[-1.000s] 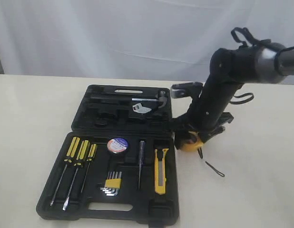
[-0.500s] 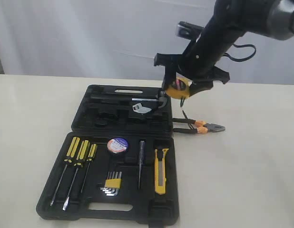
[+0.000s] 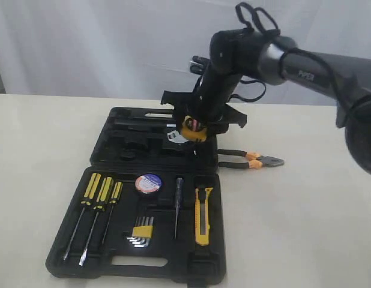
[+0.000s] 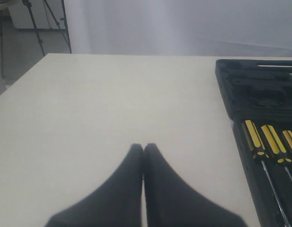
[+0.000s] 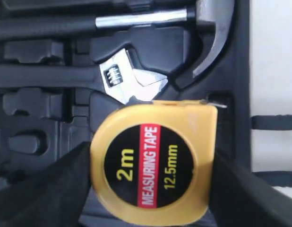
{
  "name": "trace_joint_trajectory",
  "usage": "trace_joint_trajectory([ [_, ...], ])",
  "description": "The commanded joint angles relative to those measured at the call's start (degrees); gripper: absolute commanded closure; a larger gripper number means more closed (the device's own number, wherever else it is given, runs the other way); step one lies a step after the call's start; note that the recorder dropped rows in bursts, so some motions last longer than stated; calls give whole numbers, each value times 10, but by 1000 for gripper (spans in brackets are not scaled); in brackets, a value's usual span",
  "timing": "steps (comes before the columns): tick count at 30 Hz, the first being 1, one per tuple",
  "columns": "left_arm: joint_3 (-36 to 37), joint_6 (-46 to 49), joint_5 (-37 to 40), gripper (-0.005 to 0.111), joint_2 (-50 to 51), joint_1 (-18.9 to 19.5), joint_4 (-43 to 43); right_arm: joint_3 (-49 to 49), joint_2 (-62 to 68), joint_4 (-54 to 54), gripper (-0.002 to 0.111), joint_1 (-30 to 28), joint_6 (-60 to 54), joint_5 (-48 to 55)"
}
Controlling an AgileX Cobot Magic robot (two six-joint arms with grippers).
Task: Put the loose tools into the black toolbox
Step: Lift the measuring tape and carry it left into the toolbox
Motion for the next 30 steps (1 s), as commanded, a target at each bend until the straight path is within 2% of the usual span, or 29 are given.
trace_joint_trajectory([
  [1,1,-1,-6,107,-1,-3,-6,-7,21,-25,109,9,44,-28],
  [13,1,-1,-6,107,-1,-3,-6,-7,61,-35,109,11,98,5],
  [23,1,-1,-6,107,-1,-3,-6,-7,63,-37,108,11,62,70],
  [26,1,-1,-6,107,-1,-3,-6,-7,63,-37,101,11,57,80],
  [30,1,-1,-6,107,-1,-3,-6,-7,64,-37,80,11,49,88],
])
